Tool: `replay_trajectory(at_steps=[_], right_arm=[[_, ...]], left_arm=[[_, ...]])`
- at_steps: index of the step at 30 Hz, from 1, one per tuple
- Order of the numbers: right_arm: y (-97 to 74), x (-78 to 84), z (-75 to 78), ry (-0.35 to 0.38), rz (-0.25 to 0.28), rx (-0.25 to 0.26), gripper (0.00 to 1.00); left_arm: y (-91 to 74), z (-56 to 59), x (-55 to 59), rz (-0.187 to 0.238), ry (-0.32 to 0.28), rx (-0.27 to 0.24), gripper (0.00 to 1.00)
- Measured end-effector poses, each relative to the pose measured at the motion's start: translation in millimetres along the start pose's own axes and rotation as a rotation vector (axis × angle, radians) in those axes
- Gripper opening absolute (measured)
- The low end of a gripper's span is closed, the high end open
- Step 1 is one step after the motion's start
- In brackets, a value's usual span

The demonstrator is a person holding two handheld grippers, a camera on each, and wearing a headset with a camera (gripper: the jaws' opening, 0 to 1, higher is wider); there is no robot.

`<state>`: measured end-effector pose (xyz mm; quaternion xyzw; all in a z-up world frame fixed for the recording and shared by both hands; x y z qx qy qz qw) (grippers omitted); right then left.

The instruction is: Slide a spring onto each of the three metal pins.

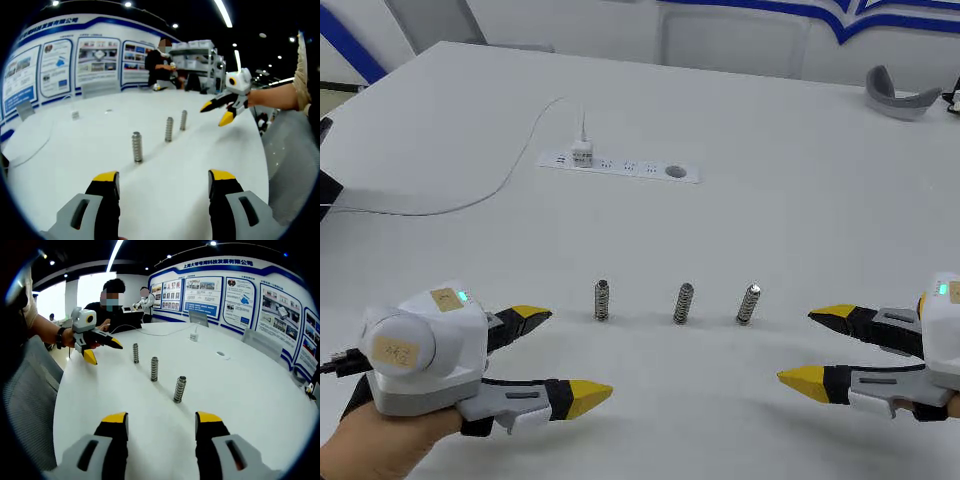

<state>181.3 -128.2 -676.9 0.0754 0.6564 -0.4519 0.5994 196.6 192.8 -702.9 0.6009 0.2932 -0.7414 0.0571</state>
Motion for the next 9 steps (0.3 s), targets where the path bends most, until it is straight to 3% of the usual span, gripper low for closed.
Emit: replay_trajectory(at_steps=[9], right_arm=[[-1.5,4.1,3.3,0.009,-0.002,0.005,0.56]], left_arm=[[1.0,-0.5,2.0,-0.008,-0.002,0.002,0.73]])
Point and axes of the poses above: the centre of the closed fingertips' face, and the gripper's own axes: y roughly forward along the fingers, z roughly to its right, x roughly out of its underside, the point moved 8 cm from there along -y, roughly backward along the fingers, and after that the axes turned 5 degrees about x, right-handed, at the moved point
